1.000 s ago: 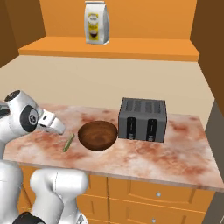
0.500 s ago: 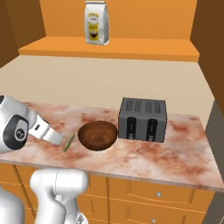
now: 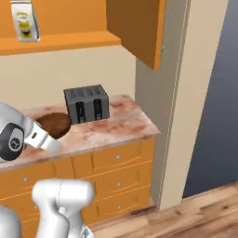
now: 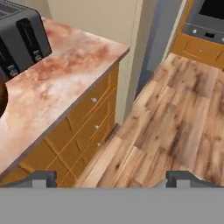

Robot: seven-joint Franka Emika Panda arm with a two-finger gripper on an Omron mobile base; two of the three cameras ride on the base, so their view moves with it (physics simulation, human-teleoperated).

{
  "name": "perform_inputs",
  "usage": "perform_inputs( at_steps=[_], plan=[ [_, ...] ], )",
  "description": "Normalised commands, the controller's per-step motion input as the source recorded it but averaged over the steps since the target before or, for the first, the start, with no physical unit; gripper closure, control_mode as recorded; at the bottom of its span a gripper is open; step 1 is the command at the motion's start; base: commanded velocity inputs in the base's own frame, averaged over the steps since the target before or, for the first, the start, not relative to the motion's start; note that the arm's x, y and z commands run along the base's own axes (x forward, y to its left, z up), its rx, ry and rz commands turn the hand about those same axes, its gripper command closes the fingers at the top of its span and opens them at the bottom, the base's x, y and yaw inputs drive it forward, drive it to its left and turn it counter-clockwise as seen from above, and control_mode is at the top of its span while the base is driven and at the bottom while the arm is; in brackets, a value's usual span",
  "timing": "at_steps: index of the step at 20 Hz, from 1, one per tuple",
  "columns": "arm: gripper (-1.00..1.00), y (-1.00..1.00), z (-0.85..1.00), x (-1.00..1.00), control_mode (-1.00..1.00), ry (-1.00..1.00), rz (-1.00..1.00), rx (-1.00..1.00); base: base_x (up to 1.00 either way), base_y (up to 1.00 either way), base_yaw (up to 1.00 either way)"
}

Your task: Pick the egg and butter from the fridge and place them by the bowl for mixing.

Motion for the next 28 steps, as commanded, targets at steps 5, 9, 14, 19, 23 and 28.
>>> perform_inputs(
  at_steps=[5, 9, 14, 19, 23, 28],
  plan=[
    [-1.00, 0.00, 0.00, 0.00, 1.00, 0.00, 0.00, 0.00, -0.03, 0.00, -1.00],
    [-1.00, 0.00, 0.00, 0.00, 1.00, 0.00, 0.00, 0.00, 0.00, 0.00, -1.00],
    [-1.00, 0.00, 0.00, 0.00, 1.00, 0.00, 0.00, 0.00, 0.03, -0.31, -0.98],
    [-1.00, 0.00, 0.00, 0.00, 1.00, 0.00, 0.00, 0.00, 0.69, -0.76, -0.63],
    [-1.00, 0.00, 0.00, 0.00, 1.00, 0.00, 0.00, 0.00, 1.00, -0.55, -0.08],
    [-1.00, 0.00, 0.00, 0.00, 1.00, 0.00, 0.00, 0.00, 1.00, -0.45, 0.00]
  ],
)
